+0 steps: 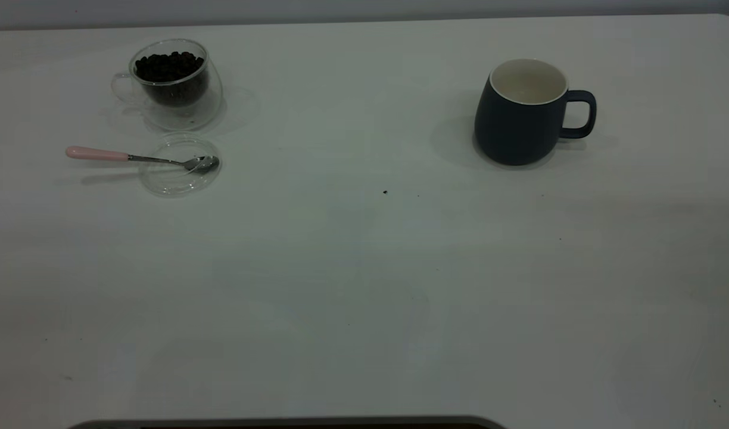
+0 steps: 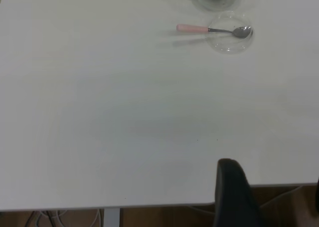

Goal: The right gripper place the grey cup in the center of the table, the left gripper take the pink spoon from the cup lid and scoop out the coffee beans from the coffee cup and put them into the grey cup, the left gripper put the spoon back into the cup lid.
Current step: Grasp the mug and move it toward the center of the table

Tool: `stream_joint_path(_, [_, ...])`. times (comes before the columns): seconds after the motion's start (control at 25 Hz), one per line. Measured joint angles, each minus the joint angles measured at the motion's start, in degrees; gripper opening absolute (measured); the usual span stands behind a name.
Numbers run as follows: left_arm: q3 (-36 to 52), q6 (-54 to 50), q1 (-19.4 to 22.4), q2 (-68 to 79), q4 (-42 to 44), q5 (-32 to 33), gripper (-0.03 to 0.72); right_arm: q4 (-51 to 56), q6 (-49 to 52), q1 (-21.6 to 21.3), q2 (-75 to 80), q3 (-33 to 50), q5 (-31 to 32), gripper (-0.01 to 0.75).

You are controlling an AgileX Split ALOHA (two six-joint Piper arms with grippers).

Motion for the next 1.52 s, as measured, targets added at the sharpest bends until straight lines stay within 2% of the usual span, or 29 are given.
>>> stream_joint_path(0.88, [0.0, 0.0, 0.0, 0.0, 0.0, 0.0, 0.447, 1.8, 0.9, 0.0, 0.1, 0.0, 0.0, 0.243])
stream_joint_path(0.96, [0.0, 0.0, 0.0, 0.0, 0.0, 0.0, 0.447, 1.8, 1.3, 0.0, 0.6, -0.3, 0.0, 0.278])
stream_joint_path(1.04, [0.0, 0.0, 0.0, 0.0, 0.0, 0.0, 0.447, 1.8, 1.3, 0.0, 2.6, -1.2, 0.6, 0.346])
stream_joint_path(1.24, [0.0, 0.0, 0.0, 0.0, 0.0, 0.0, 0.447, -0.5, -2.5, 0.0, 15.3, -6.1, 0.2, 0.64])
stream_joint_path(1.36, [0.0, 0.0, 0.0, 0.0, 0.0, 0.0, 0.447, -1.2, -4.9, 0.0, 25.5, -9.4, -2.2, 0.694])
stream_joint_path(1.52, [0.0, 0.0, 0.0, 0.0, 0.0, 0.0, 0.447, -2.4, -7.2, 0.0, 38.9, -11.7, -7.2, 0.699])
